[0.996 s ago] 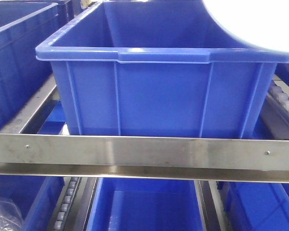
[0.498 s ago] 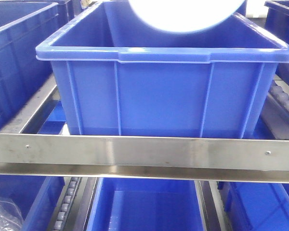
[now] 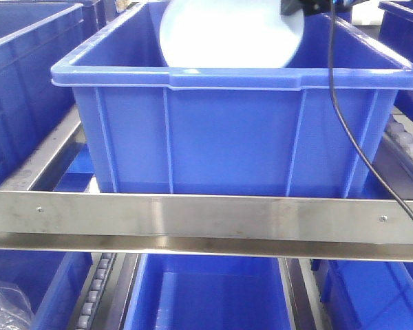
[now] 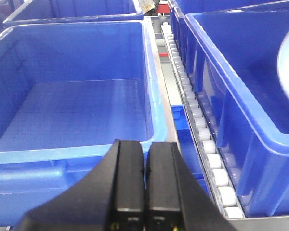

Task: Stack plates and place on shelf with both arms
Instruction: 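Lower the white plates into the upper blue bin with the right gripper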

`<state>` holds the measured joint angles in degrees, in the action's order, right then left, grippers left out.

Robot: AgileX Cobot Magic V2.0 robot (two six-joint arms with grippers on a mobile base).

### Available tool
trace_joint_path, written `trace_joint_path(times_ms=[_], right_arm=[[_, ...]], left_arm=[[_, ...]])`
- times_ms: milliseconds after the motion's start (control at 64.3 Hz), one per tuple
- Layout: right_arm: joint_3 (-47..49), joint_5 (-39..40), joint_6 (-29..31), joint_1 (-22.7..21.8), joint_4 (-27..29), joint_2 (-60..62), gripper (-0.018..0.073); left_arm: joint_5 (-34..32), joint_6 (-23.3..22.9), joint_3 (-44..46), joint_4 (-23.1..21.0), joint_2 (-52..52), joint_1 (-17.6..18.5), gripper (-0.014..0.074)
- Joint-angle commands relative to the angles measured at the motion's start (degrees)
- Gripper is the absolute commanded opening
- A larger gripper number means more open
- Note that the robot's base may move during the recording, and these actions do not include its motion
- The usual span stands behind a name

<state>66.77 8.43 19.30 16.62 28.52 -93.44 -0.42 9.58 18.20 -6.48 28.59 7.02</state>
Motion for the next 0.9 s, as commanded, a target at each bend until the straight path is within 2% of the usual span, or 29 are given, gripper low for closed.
trace_joint_path(times_ms=[0, 78, 451, 529, 669, 887], right_arm=[[2.5, 5.6, 0.1, -0.2, 0.0, 2.7, 0.0313], [2.5, 4.9, 0.1, -0.2, 0.0, 2.7, 0.0335], [2.5, 4.6, 0.1, -0.2, 0.0, 3.0, 0.0326], [2.3, 4.4, 0.1, -0.2, 0.0, 3.7, 0.0277], [0.2, 4.4, 0.2, -0.3, -0.1, 7.6, 0.0039], [-11.0, 4.3, 0.6, -0.7, -4.3, 18.3, 0.0055]], left_arm=[[-4.7, -0.2, 1.6, -0.4, 0.2, -0.2, 0.0082], [-4.7, -0.2, 1.6, -0.4, 0.2, -0.2, 0.0082], [-4.7, -0.2, 1.6, -0.4, 0.2, -0.2, 0.0082], [-4.7, -0.2, 1.6, -0.4, 0.2, -0.2, 0.0082], [-4.7, -0.2, 1.6, -0.4, 0.2, -0.2, 0.0082], [-4.7, -0.2, 1.6, -0.4, 0.2, -0.2, 0.0082]])
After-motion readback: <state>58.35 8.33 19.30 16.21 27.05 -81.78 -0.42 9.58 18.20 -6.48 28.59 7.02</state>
